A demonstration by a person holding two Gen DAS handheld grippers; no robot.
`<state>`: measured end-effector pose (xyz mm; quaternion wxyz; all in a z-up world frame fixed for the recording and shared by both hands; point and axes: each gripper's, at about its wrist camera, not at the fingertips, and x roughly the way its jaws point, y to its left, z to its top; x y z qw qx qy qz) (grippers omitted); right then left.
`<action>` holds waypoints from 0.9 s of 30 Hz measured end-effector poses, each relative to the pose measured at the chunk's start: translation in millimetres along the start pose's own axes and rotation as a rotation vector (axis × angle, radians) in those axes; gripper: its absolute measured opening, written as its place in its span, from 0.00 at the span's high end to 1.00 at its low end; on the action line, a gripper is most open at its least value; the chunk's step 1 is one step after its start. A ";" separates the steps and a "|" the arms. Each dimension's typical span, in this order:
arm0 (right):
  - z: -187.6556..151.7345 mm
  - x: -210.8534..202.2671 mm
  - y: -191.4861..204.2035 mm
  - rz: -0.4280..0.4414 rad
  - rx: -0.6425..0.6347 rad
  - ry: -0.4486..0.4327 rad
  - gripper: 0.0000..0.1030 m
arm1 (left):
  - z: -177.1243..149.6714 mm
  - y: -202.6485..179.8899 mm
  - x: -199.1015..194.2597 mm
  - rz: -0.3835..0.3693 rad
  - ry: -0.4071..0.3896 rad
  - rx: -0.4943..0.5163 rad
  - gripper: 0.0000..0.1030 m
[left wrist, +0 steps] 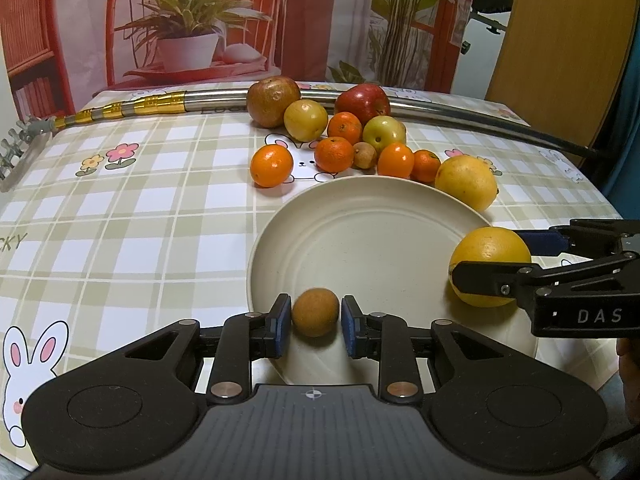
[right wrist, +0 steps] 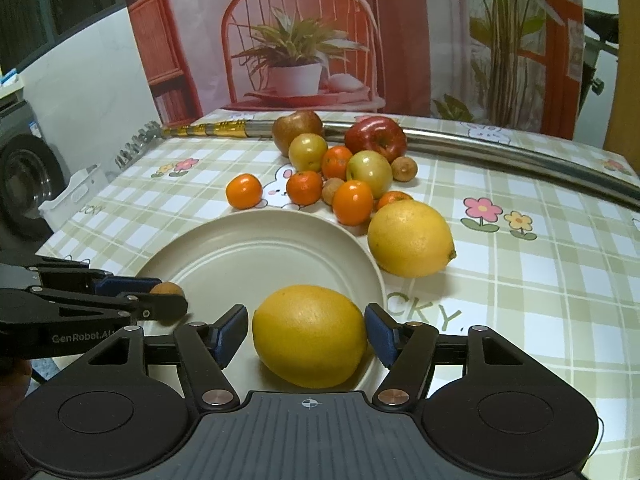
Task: Organize fruits
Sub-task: 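Carry both fruits onto the white plate and open both grippers, then move the left gripper back to the pile and grasp a tangerine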
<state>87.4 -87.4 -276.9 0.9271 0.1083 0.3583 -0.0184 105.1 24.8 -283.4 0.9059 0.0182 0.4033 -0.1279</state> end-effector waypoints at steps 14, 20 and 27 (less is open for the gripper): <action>25.7 -27.0 -10.0 -0.031 -0.027 -0.115 0.41 | 17.4 8.8 -16.1 -0.026 -0.071 -0.032 0.61; 46.4 -40.6 -30.3 -0.083 -0.022 -0.174 0.41 | 44.5 34.8 -32.1 -0.014 -0.105 -0.105 0.61; 69.8 -49.2 -54.5 -0.131 -0.004 -0.225 0.41 | 82.1 67.3 -48.1 0.008 -0.157 -0.172 0.61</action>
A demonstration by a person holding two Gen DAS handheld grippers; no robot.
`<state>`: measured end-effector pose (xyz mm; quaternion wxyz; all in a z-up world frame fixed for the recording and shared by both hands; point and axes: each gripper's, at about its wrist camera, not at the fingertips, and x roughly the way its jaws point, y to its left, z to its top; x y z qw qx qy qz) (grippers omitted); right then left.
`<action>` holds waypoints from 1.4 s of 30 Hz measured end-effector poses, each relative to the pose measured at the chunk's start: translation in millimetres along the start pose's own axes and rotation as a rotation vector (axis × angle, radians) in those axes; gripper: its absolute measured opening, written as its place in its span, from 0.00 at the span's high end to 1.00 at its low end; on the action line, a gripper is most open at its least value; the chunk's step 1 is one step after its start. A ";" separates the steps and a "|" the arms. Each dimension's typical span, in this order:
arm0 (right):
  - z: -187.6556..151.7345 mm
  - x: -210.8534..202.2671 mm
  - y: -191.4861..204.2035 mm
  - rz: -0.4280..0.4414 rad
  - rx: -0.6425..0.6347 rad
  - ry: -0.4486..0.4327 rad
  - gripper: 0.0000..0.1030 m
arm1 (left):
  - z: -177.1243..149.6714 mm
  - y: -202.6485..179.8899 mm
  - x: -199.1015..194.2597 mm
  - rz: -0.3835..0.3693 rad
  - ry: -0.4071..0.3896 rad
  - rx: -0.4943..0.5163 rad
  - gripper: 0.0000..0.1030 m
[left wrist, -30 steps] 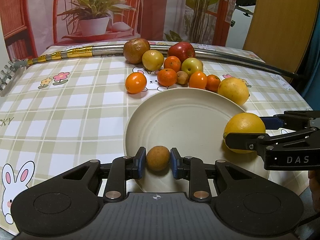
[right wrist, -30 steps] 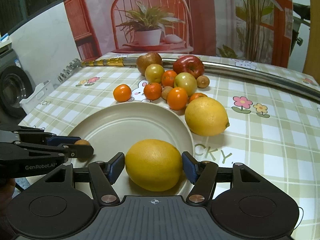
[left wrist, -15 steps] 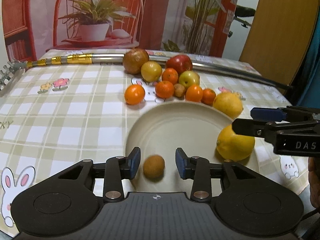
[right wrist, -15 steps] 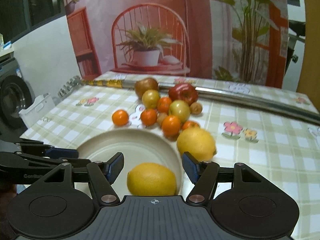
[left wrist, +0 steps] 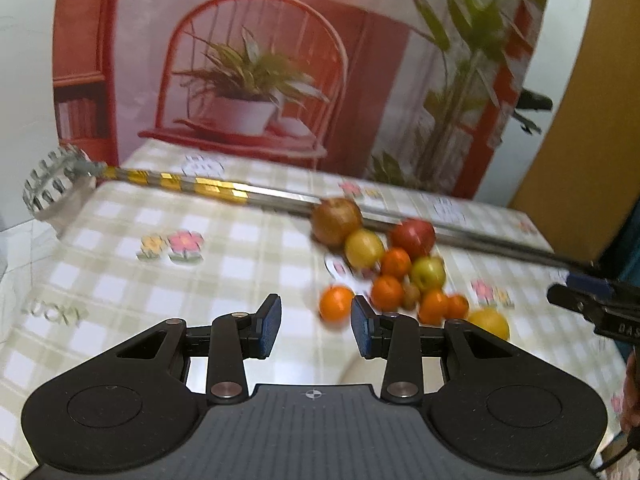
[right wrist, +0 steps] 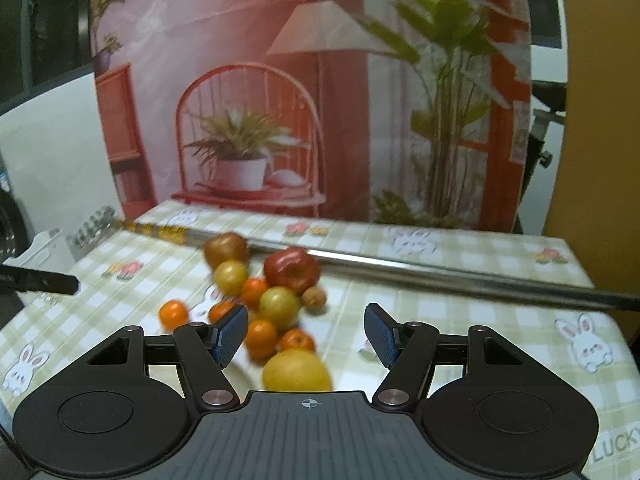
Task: Organize fruits
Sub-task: 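Move the left gripper back to the pile and grasp a tangerine, then grasp another yellow grapefruit with the right gripper while the left gripper lifts the tangerine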
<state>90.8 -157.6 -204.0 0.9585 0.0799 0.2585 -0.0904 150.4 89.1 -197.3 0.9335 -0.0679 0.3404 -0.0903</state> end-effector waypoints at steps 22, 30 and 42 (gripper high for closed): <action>6.2 28.5 -24.3 -0.025 0.093 0.025 0.41 | 19.1 -3.7 125.0 -0.076 0.179 0.051 0.58; 1.6 35.3 -29.2 -0.021 0.128 0.045 0.41 | 11.4 -10.6 148.0 -0.109 0.222 0.087 0.57; -2.6 38.5 -29.0 -0.016 0.147 0.064 0.41 | 1.9 -20.2 156.6 -0.097 0.264 0.149 0.60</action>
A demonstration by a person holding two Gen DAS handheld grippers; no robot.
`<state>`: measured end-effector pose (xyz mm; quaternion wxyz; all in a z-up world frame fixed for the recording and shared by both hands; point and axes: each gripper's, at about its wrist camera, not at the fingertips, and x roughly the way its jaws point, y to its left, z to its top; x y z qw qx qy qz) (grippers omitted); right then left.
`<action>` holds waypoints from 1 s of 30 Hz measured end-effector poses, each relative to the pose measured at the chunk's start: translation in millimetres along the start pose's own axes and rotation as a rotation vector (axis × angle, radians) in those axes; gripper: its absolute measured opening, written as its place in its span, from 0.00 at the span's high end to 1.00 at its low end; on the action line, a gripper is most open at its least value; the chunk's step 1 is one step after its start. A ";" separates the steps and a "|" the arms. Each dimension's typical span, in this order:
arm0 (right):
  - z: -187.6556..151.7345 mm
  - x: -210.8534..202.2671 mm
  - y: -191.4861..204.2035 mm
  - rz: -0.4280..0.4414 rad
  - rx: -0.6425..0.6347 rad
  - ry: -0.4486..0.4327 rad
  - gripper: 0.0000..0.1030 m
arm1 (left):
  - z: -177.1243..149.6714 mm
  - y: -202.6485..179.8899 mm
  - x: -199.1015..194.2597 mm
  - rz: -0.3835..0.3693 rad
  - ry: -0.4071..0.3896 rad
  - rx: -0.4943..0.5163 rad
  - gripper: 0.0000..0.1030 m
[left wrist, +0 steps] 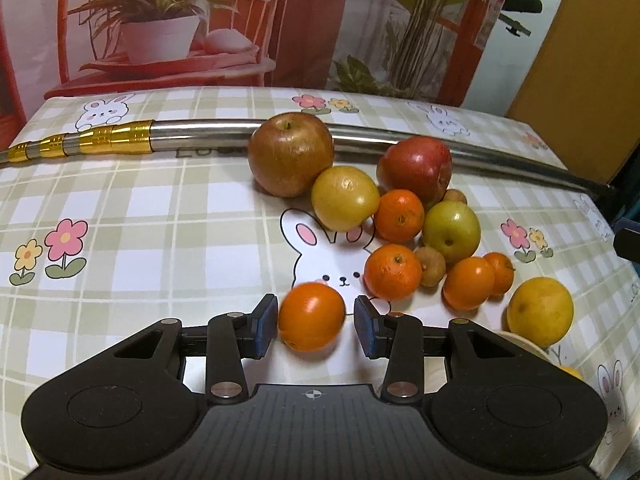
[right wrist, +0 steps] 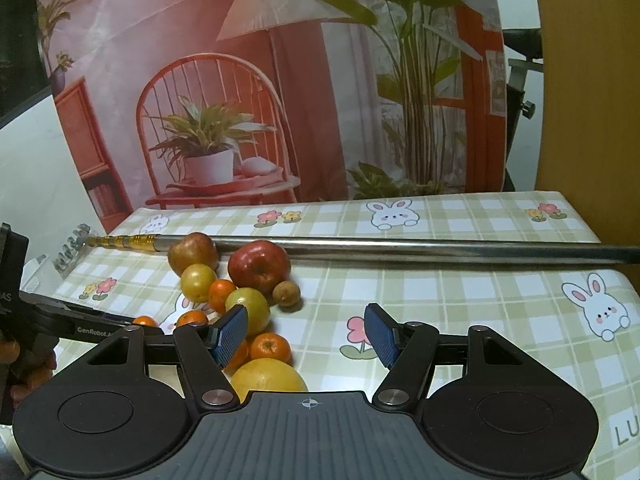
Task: Organize fruits
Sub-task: 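Grasp another yellow grapefruit with the right gripper while the left gripper lifts the tangerine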
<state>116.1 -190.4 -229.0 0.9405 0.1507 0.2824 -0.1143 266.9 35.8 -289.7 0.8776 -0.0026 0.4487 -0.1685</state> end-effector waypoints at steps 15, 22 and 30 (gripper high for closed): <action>-10.4 18.2 -3.3 0.045 0.062 0.103 0.41 | -8.1 -9.1 -48.0 0.007 -0.106 0.034 0.63; -17.4 35.1 8.7 0.060 0.041 0.160 0.41 | -24.2 -12.5 -78.0 -0.004 -0.152 0.017 0.63; -28.4 49.5 16.2 0.054 0.014 0.216 0.41 | -38.4 -15.3 -81.3 -0.012 -0.154 -0.003 0.63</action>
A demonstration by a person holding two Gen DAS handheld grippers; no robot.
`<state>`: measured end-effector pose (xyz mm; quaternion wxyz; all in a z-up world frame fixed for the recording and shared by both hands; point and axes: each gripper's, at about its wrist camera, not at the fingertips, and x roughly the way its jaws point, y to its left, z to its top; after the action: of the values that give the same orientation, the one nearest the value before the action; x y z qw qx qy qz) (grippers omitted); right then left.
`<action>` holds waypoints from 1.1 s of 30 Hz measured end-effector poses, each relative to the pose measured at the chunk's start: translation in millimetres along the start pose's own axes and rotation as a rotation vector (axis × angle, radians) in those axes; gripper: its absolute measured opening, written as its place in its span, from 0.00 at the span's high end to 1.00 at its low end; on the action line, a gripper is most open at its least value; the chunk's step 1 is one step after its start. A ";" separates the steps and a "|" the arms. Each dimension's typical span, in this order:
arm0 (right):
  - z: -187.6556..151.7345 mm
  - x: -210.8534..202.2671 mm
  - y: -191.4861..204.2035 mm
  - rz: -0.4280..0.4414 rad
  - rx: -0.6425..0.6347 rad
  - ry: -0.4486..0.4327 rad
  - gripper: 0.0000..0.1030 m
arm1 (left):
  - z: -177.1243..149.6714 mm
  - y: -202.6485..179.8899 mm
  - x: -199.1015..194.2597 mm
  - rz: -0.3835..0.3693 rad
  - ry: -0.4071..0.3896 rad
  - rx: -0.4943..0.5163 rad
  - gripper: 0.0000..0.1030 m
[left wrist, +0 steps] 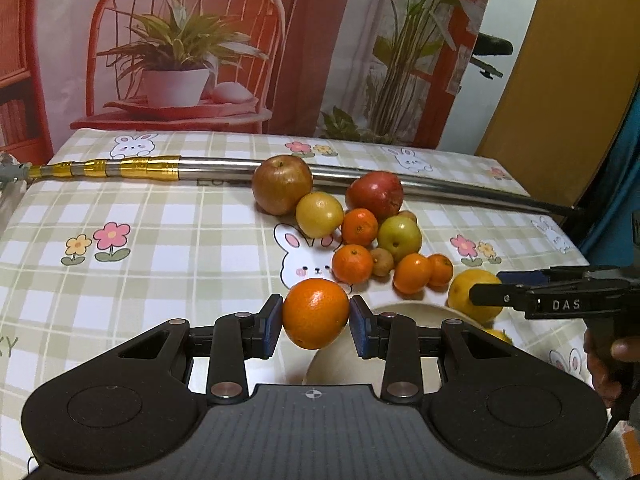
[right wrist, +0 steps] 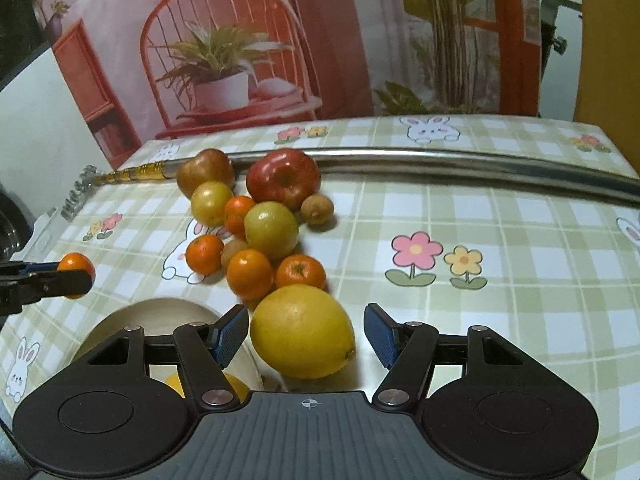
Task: Organize fruits
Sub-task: 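Grasp another yellow grapefruit with the right gripper while the left gripper lifts the tangerine, then lower the tangerine onto the white plate and open the left gripper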
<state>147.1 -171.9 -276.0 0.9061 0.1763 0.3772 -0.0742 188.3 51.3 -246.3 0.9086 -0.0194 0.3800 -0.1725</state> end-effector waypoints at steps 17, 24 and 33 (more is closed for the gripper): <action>-9.3 10.8 -8.1 0.046 0.076 0.010 0.45 | -18.6 -9.1 -2.9 -0.010 0.020 0.010 0.63; -15.2 5.1 -12.6 0.029 0.101 -0.017 0.46 | -25.8 -10.5 -1.8 -0.012 0.039 0.009 0.63; -19.2 0.5 -17.0 0.013 0.119 -0.029 0.46 | -31.0 -15.1 2.9 -0.009 0.060 0.028 0.63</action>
<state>130.3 -180.4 -293.5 0.8999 0.2313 0.3577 -0.0934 164.0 39.1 -267.9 0.8962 -0.0032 0.4044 -0.1821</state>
